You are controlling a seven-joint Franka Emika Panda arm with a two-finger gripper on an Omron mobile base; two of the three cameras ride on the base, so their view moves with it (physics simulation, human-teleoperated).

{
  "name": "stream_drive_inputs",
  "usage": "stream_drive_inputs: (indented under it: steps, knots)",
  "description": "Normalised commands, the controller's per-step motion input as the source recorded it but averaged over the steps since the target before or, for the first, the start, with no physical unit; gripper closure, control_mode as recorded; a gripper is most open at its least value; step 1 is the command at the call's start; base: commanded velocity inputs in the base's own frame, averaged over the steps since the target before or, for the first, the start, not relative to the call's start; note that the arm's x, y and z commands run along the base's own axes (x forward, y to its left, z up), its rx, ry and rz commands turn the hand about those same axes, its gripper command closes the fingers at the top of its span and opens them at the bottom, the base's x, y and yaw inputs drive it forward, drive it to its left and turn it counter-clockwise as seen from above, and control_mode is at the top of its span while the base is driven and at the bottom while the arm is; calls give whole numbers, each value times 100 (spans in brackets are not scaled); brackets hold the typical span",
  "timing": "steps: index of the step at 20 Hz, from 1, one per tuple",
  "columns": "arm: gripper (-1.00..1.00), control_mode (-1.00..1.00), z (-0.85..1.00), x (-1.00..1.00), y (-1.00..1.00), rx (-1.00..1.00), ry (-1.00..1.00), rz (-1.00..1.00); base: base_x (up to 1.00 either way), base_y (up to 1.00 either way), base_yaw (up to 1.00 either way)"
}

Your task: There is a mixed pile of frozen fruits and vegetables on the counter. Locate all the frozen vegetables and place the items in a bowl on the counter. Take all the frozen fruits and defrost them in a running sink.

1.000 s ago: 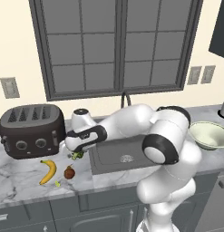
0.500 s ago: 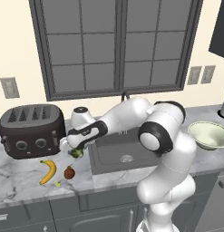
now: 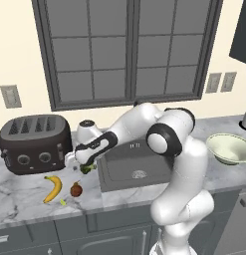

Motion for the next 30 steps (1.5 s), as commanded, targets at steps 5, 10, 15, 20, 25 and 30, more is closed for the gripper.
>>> stream_drive_inputs:
  steps: [5, 10, 15, 20, 25, 30]
  knots:
    - [100, -100, -62, 0, 14, 1, 7, 0, 0, 0, 0]
    - [100, -100, -33, 0, 2, 0, 0, 0, 0, 0, 0]
    - [100, -100, -10, -3, 0, 1, 7, 0, 0, 0, 0]
    - [100, -100, 79, -56, -13, 3, -8, 0, 0, 0, 0]
    - [100, -100, 95, -91, -69, 8, -12, 0, 0, 0, 0]
    - [100, -100, 36, -54, -100, 2, 0, -16, 0, 0, 0]
